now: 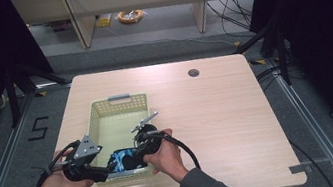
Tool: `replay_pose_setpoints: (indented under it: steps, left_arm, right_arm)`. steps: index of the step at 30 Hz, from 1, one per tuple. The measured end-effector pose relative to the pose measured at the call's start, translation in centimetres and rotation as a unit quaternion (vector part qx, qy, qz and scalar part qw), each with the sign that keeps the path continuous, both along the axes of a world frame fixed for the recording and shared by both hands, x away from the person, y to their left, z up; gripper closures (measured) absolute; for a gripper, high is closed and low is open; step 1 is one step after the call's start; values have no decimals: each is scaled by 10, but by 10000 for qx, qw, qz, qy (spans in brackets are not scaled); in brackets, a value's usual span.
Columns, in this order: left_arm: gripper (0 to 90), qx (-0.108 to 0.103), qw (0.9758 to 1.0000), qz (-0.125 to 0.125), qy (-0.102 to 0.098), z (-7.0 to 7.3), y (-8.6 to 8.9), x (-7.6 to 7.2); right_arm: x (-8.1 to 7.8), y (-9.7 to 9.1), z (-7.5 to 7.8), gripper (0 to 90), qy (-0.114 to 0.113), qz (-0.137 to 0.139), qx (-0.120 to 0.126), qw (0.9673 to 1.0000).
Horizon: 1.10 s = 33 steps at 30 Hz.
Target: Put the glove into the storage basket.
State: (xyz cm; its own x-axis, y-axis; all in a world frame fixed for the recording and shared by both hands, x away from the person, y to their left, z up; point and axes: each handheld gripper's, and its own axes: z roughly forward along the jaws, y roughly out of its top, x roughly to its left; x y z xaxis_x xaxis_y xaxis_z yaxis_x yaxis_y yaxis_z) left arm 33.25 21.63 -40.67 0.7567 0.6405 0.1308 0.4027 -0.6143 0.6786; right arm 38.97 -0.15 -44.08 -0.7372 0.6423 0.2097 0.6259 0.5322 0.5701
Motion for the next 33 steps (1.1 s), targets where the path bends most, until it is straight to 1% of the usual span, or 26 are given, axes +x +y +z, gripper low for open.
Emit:
replay_pose_setpoints:
  steps: [1,3,4,7,8,9,10,11,12,13,15,16,18,20,21,22,23,24,25,26,27,28,29,31,32,33]
  left_arm:
    - [275,-8,10000,47,5,-1,0,0]
    - [272,13,10000,41,4,-2,1,1]
    - [272,13,10000,49,25,-2,1,1]
    - [269,8,10000,11,-9,-1,2,1]
    - [267,-69,10000,31,-28,0,2,-1]
    - [264,-142,9999,63,-18,1,1,-3]
    - [262,-133,9999,0,-80,2,1,-4]
    - [259,-176,9998,37,-80,2,1,-6]
    - [256,-247,9996,37,-114,2,-1,-8]
    - [253,-288,9995,7,-112,2,-2,-9]
    - [250,-403,9992,4,-72,1,-4,-13]
    - [245,-435,9990,27,-97,1,-6,-14]
    - [241,-536,9985,-28,-87,1,-8,-17]
    - [237,-640,9978,-40,-147,1,-11,-21]
    - [231,-786,9969,20,-100,0,-14,-23]
    - [226,-746,9971,-78,-114,0,-14,-23]
    - [221,-850,9964,-17,-68,-1,-16,-26]
    - [217,-874,9961,-19,-80,-2,-18,-27]
    - [213,-876,9961,-23,-89,-2,-19,-28]
    - [209,-911,9958,-28,-50,-3,-20,-30]
    - [207,-863,9962,-128,-73,-3,-21,-31]
    - [205,-929,9956,-76,-60,-4,-24,-32]
    - [203,-873,9960,-173,-38,-5,-25,-33]
    - [206,-903,9957,-211,12,-6,-28,-37]
    - [206,-892,9956,-298,-47,-5,-30,-37]
    - [204,-950,9951,-282,-15,-6,-32,-40]
  right_arm:
    - [1,0,2,643,-39,-33,-49,10000]
    - [1,-1,5,629,-65,-35,4,10000]
    - [2,-2,9,621,-147,-51,7,9999]
    - [0,-5,16,585,-170,-135,173,9996]
    - [0,-6,17,578,-180,-130,281,9994]
    - [0,-8,19,570,-287,-109,271,9992]
    - [0,-9,20,564,-308,-84,374,9988]
    - [-2,-12,23,557,-296,-141,426,9986]
    - [0,-15,23,545,-454,-21,473,9978]
    - [-4,-16,26,540,-364,-124,568,9976]
    - [-4,-22,28,509,-523,-60,580,9969]
    - [-6,-24,29,508,-461,-121,671,9966]
    - [-8,-31,32,491,-480,-148,692,9963]
    - [-10,-37,33,490,-566,-122,690,9959]
    - [-12,-42,34,483,-629,-120,713,9954]
    - [-13,-44,34,480,-636,-132,753,9950]
    - [-14,-48,35,478,-615,-103,819,9947]
    - [-15,-51,35,470,-633,-133,850,9943]
    - [-16,-56,36,464,-637,-62,854,9943]
    - [-17,-58,37,462,-655,-98,831,9943]
    - [-19,-61,37,456,-688,-68,874,9938]
    - [-20,-63,38,448,-735,-131,890,9932]
    - [-21,-67,38,443,-742,-127,861,9934]
    - [-22,-73,37,441,-725,-66,928,9930]
    - [-24,-76,37,437,-723,-90,913,9932]
    - [-25,-80,37,434,-732,-120,928,9929]
